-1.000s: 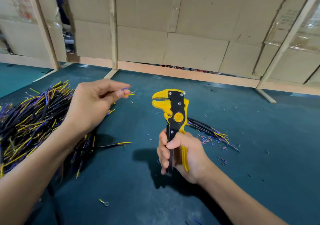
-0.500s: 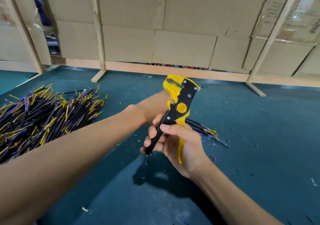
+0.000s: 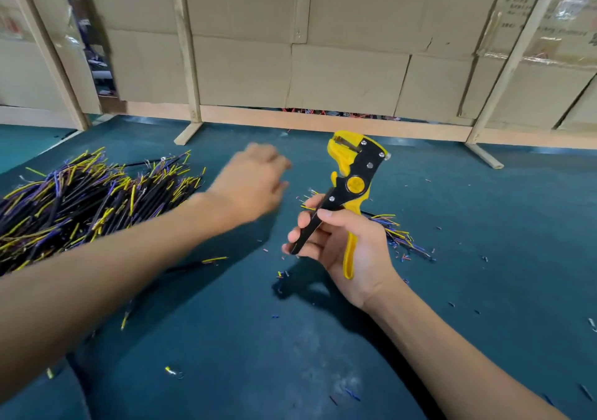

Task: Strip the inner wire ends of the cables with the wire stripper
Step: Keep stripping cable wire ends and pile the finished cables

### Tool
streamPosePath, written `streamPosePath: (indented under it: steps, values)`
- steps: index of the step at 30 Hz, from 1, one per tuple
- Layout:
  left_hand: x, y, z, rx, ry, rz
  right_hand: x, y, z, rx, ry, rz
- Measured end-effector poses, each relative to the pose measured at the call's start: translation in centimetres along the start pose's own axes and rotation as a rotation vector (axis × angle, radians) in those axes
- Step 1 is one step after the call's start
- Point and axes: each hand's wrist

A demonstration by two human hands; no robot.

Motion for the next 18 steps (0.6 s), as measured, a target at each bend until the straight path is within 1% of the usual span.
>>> streamPosePath:
  steps: [2,3,4,5,6,9,11,14,16,18]
  values:
    - [0.7,1.0,4.2,-0.156,0.31,0.12,-0.2,0.1,-0.2,0.004,0.004,-0.065]
    - [1.4,1.9,6.2,-0.235,0.447,0.244,-0.3,0.2,-0.3,-0.008,0.004,-0.091]
    - [2.2,2.4,7.6,-0.283,0.545,0.38,-0.4,0.2,-0.3,-0.019,0.005,-0.108]
    - [2.8,2.7,8.3,-0.328,0.576,0.491,-0.4,0.3,-0.3,-0.025,0.003,-0.116]
    - [3.2,2.7,8.5,-0.343,0.565,0.536,-0.4,0.3,-0.3,-0.025,-0.001,-0.12]
    - [4.0,2.5,8.1,-0.351,0.542,0.471,-0.2,0.3,-0.3,-0.001,-0.014,-0.125]
    - [4.0,2.5,7.3,-0.419,0.539,0.418,0.0,0.2,-0.4,0.025,-0.012,-0.118]
    - [3.4,2.8,5.9,-0.522,0.521,0.452,0.0,0.1,-0.4,0.049,-0.017,-0.121]
    - [3.0,3.0,5.2,-0.466,0.547,0.432,0.0,0.0,-0.3,0.043,-0.012,-0.117]
    - [2.7,3.5,4.5,-0.366,0.533,0.309,0.1,0.0,-0.3,0.031,-0.007,-0.121]
Point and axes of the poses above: each hand's wrist, its own x-axis away from the middle knuckle, its own y-axis out of the back of the hand, z = x × y, and after that the axes turned 1 degree about -x, right-handed
